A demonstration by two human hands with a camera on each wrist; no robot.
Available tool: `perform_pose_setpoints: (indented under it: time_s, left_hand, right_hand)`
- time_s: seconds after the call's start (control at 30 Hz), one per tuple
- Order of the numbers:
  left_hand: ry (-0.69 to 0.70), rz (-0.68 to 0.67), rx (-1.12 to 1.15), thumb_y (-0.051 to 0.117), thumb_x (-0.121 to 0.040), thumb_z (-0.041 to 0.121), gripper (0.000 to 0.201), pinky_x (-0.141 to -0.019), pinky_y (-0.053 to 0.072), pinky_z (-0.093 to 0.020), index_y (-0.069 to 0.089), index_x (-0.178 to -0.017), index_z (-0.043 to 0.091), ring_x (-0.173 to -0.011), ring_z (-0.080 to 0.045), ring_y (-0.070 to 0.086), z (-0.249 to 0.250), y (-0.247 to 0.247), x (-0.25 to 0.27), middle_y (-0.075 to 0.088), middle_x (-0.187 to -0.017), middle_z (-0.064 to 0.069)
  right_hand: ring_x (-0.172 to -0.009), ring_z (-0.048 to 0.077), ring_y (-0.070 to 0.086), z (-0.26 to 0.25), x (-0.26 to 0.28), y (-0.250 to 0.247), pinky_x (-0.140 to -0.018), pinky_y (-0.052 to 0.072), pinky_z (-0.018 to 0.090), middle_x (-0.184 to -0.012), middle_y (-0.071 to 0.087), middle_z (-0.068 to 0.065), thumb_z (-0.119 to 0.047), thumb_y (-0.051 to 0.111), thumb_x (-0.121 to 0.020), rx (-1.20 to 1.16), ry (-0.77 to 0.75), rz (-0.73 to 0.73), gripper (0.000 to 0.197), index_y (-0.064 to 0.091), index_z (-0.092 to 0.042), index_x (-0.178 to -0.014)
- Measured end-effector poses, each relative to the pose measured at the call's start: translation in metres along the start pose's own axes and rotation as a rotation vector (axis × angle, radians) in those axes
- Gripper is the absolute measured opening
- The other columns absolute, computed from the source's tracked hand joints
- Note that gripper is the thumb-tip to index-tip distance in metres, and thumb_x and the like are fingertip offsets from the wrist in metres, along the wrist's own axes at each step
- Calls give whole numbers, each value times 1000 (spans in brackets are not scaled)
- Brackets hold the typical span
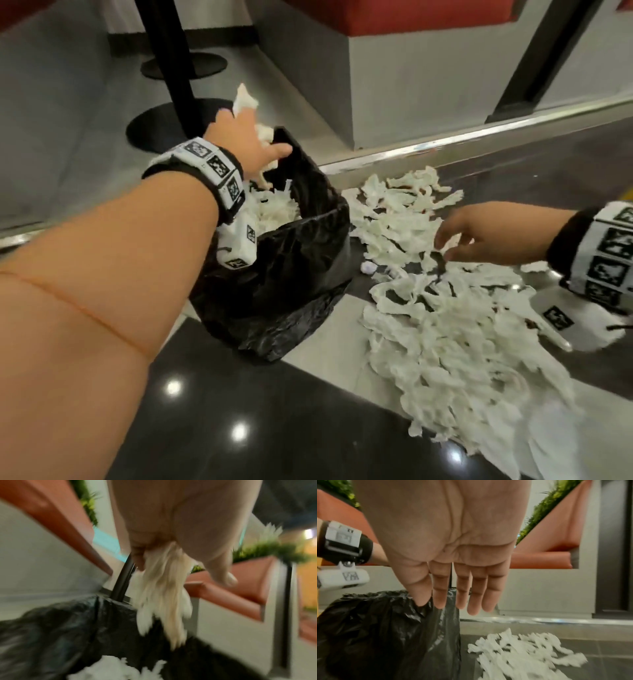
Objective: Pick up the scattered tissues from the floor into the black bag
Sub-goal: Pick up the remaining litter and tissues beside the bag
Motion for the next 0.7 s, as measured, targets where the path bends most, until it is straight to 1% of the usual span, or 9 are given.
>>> perform_pose_setpoints:
  time_s: [0.1, 0.23, 0.33, 0.4, 0.43, 0.5, 0.57, 0.63, 0.7]
  left_hand:
    - [-42, -234, -327, 62, -78, 56, 81, -100, 44, -48, 34, -141, 14, -124, -42, 47, -1, 40, 6, 48, -138, -20]
    - [109, 18, -506, 59, -79, 45, 55, -86, 48, -51, 48, -127, 19, -107, -45, 55, 28, 47, 40, 56, -122, -21]
    - [291, -11, -662, 59, -78, 40, 43, -77, 49, -49, 55, -115, 18, -98, -42, 58, 69, 55, 83, 59, -113, -16]
    - [294, -128, -733, 57, -79, 42, 40, -73, 49, -43, 57, -114, 22, -98, -38, 58, 86, 60, 111, 60, -113, -10]
    - [280, -193, -772, 55, -81, 44, 37, -70, 49, -40, 57, -112, 24, -98, -35, 58, 93, 62, 124, 60, -112, -8]
    - [280, -335, -810, 50, -85, 45, 34, -70, 50, -38, 56, -112, 26, -98, -30, 58, 110, 67, 149, 59, -111, -4]
    - [273, -477, -840, 46, -88, 44, 33, -73, 50, -38, 53, -115, 26, -99, -27, 56, 125, 75, 168, 57, -114, -2]
    - [271, -591, -845, 44, -90, 42, 31, -75, 49, -38, 52, -116, 26, -100, -25, 54, 138, 84, 187, 56, -114, 0]
    - [266, -686, -803, 43, -89, 37, 29, -76, 49, -38, 54, -114, 25, -100, -25, 55, 144, 103, 207, 56, -112, 0]
  right_hand:
    - [-94, 13, 60, 51, -6, 49, -85, 50, 33, -112, 61, -9, -38, 56, -89, -45, 9, -33, 22, 63, -33, -109]
    - [-110, 20, 54, 98, -33, 129, -90, 45, 30, -127, 55, 0, -28, 54, -90, -8, -24, -91, 28, 59, -31, -118]
    - [-117, 27, 52, 105, -42, 196, -94, 49, 38, -146, 30, 8, -38, 62, -85, 107, -177, -280, 56, 38, -42, -136]
    - [-121, 33, 48, 106, -46, 234, -92, 50, 38, -156, 6, 6, -43, 68, -79, 199, -285, -398, 74, 24, -51, -138]
    - [-122, 35, 47, 106, -48, 247, -91, 49, 40, -157, 3, 6, -40, 67, -81, 261, -346, -421, 71, 26, -50, -138]
    - [-117, 36, 50, 104, -50, 259, -90, 49, 40, -149, 25, 11, -25, 56, -89, 340, -471, -374, 49, 39, -36, -135]
    - [-109, 33, 55, 102, -54, 249, -83, 47, 35, -128, 50, 14, -13, 42, -93, 272, -526, -280, 34, 49, -17, -126]
    - [-101, 33, 57, 100, -59, 227, -74, 41, 32, -110, 56, 14, -9, 40, -90, 78, -506, -200, 28, 50, -11, -116]
    - [-101, 34, 56, 98, -62, 206, -77, 41, 34, -111, 55, 16, -11, 42, -89, -158, -460, -142, 29, 48, -12, -117]
Point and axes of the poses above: each hand's wrist, its own x-axis away from the middle knuckle, its own y-axis out of the palm, z = x × y, the point moved 2 cm from there along -x, towards the middle knuckle
